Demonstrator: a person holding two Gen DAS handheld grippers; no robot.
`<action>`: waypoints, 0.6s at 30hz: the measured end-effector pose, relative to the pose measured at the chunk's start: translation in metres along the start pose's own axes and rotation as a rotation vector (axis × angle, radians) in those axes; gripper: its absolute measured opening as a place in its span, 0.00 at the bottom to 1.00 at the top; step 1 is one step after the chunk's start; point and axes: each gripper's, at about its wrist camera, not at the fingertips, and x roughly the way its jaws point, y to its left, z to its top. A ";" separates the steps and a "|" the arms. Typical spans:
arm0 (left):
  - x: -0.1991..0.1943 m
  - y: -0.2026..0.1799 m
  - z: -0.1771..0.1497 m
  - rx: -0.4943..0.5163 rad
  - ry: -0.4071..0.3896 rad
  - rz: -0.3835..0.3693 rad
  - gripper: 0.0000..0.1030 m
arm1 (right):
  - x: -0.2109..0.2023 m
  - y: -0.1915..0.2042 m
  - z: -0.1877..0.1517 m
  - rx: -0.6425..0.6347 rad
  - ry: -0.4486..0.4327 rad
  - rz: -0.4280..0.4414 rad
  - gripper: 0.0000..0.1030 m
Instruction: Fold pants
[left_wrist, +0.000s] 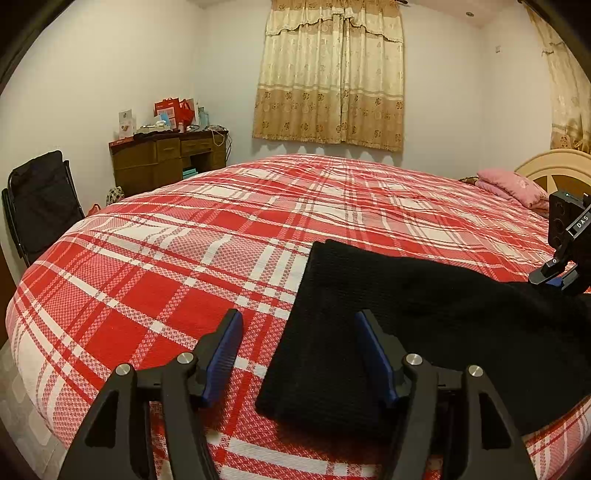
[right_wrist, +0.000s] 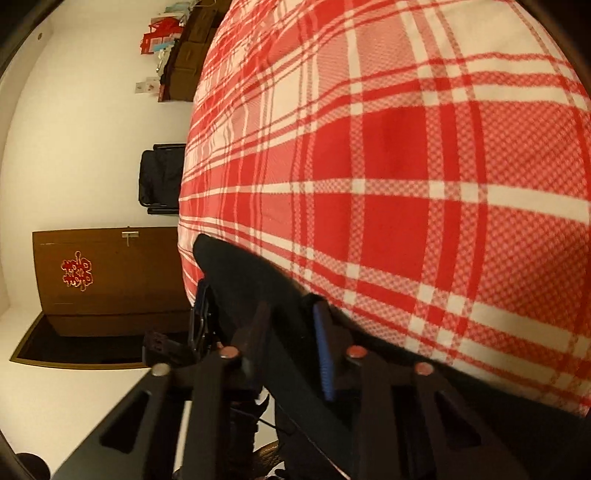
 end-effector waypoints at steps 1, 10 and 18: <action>0.000 0.000 0.000 0.000 0.000 0.000 0.63 | 0.000 0.000 -0.001 0.005 -0.009 -0.001 0.21; 0.000 0.000 0.000 0.004 -0.001 0.003 0.63 | -0.027 0.007 -0.007 -0.060 -0.171 -0.046 0.05; -0.001 0.000 -0.001 0.009 -0.005 0.006 0.63 | -0.029 0.030 -0.004 -0.218 -0.225 -0.205 0.13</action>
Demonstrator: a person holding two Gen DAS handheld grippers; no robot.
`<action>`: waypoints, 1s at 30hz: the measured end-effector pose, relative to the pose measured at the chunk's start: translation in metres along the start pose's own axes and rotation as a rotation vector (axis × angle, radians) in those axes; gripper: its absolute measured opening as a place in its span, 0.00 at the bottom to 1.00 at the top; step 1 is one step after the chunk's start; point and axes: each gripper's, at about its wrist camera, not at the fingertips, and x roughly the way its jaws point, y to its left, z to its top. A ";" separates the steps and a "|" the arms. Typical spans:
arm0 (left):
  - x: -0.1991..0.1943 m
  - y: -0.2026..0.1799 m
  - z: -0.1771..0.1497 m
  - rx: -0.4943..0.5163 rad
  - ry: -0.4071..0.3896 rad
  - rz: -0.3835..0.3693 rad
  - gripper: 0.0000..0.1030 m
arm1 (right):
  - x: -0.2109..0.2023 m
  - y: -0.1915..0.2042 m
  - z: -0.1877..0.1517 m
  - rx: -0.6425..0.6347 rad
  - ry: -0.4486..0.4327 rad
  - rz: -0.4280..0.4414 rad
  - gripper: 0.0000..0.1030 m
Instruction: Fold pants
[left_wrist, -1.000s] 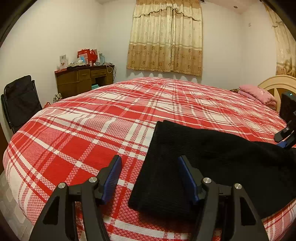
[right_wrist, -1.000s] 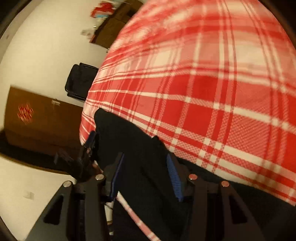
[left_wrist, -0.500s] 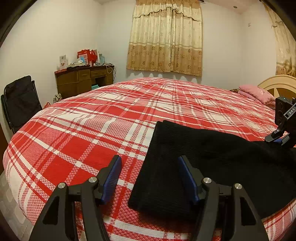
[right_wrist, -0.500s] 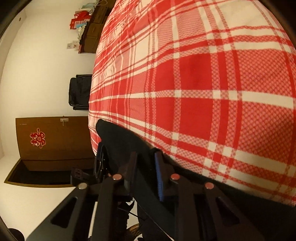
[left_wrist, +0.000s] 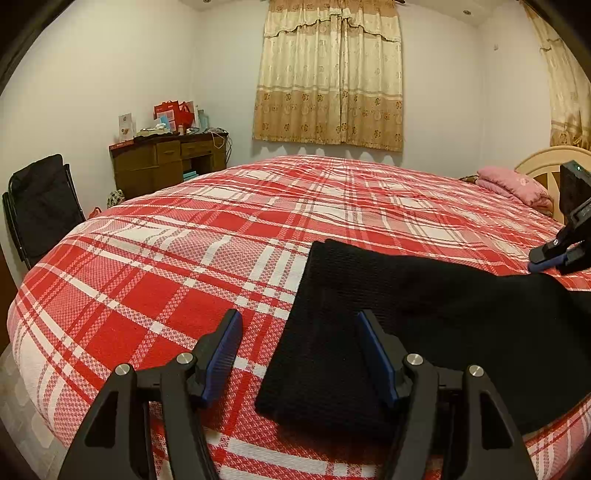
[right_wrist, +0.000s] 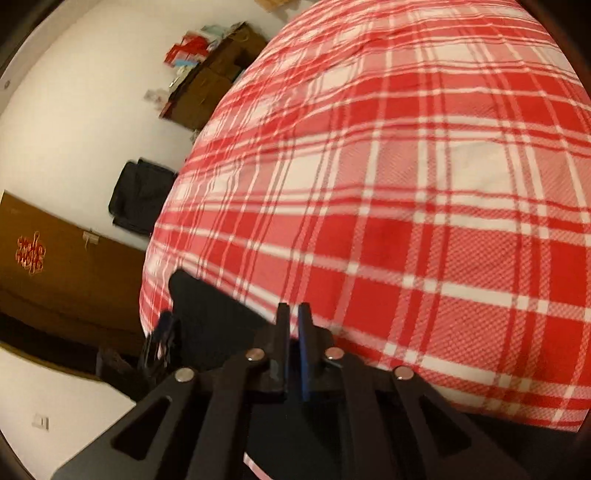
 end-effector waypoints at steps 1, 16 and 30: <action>0.000 0.000 0.000 0.000 -0.001 0.000 0.63 | 0.003 -0.002 -0.002 0.025 0.016 0.027 0.28; -0.002 0.003 -0.002 0.005 -0.015 -0.005 0.64 | 0.015 -0.012 -0.034 0.119 0.188 0.175 0.23; -0.001 0.002 -0.003 0.006 -0.017 -0.004 0.64 | 0.026 -0.043 -0.031 0.357 0.204 0.286 0.29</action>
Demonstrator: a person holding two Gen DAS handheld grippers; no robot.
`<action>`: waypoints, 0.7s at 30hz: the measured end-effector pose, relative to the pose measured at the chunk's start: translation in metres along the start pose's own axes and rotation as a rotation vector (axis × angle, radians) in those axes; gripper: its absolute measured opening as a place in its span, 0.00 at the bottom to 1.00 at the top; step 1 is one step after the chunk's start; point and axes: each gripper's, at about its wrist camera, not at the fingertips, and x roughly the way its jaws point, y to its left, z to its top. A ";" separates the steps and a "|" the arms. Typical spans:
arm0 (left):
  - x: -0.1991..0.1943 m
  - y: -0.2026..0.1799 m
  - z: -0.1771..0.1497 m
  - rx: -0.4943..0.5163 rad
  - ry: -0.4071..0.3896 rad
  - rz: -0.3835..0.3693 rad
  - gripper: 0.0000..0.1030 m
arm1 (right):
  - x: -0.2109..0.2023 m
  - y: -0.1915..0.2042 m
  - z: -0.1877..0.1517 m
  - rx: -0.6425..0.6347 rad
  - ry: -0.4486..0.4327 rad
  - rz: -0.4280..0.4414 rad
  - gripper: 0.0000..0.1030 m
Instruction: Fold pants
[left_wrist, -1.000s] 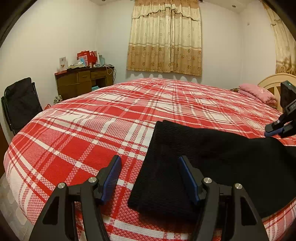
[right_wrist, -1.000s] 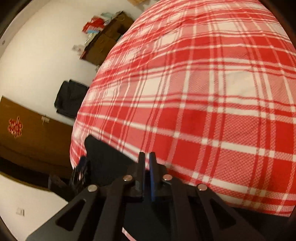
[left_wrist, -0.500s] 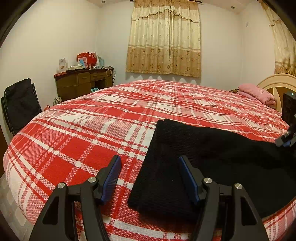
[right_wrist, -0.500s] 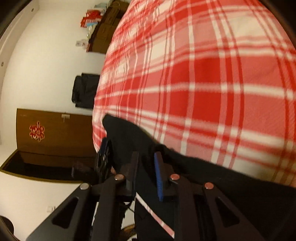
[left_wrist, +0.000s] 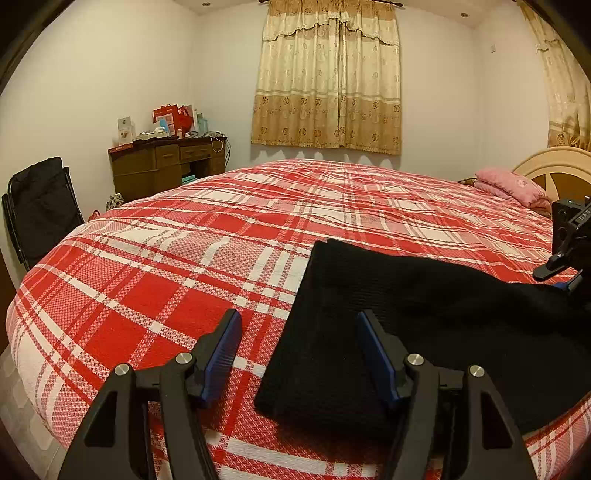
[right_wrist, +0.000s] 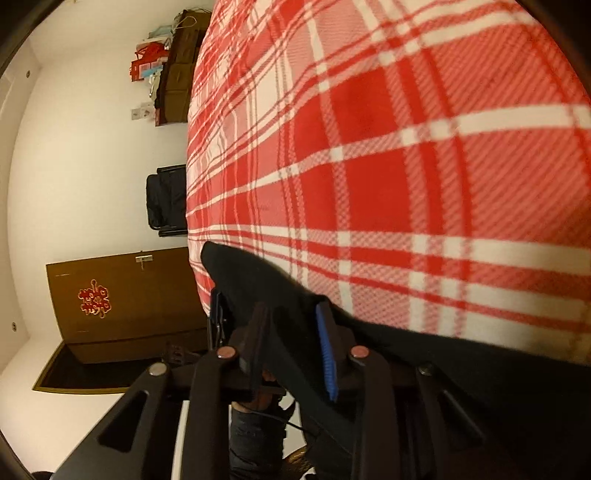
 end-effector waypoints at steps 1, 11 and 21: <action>0.000 0.000 0.000 0.000 0.000 0.000 0.64 | 0.001 -0.001 0.000 0.010 -0.002 0.018 0.29; 0.000 0.000 0.000 0.002 -0.001 0.002 0.64 | -0.017 0.030 -0.004 -0.110 -0.160 -0.045 0.07; 0.001 0.002 0.001 0.007 0.000 0.006 0.64 | -0.027 0.029 0.004 -0.204 -0.266 -0.183 0.10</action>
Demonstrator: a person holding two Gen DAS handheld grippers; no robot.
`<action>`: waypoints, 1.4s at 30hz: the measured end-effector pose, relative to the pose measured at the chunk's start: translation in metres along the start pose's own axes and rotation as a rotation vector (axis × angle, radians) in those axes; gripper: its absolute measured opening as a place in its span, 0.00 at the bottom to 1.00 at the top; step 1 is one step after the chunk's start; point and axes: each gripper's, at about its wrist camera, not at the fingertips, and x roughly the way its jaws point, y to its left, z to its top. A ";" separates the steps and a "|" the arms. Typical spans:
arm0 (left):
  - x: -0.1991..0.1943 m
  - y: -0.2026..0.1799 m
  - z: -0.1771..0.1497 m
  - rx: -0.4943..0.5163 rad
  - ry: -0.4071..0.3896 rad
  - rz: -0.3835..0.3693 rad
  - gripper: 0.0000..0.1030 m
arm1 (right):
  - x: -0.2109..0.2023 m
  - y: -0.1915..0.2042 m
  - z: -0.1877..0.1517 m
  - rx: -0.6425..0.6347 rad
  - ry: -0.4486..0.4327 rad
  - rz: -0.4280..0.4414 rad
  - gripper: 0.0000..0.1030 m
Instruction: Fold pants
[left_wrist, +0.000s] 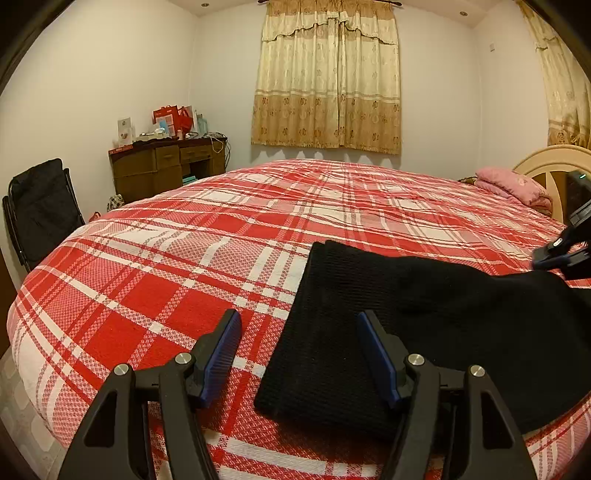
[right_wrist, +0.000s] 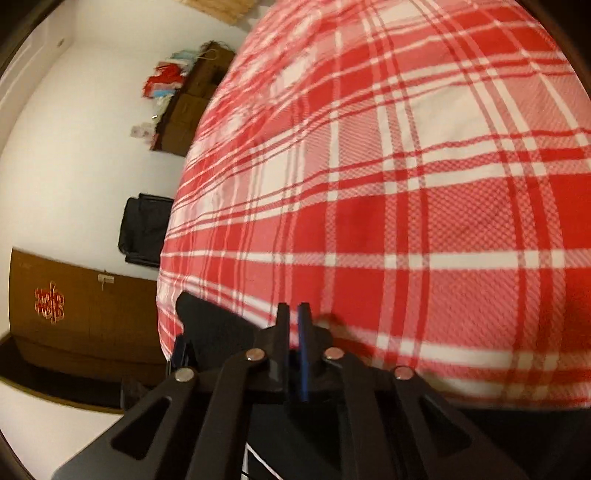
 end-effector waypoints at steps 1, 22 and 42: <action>0.000 0.000 0.000 0.001 -0.002 0.002 0.64 | -0.005 0.006 -0.006 -0.025 -0.003 0.019 0.21; 0.006 -0.011 0.014 -0.068 0.138 0.081 0.77 | -0.017 0.014 -0.052 -0.245 -0.015 -0.099 0.54; -0.036 -0.043 0.041 -0.027 0.079 0.077 0.78 | -0.040 0.013 -0.128 -0.600 -0.158 -0.508 0.80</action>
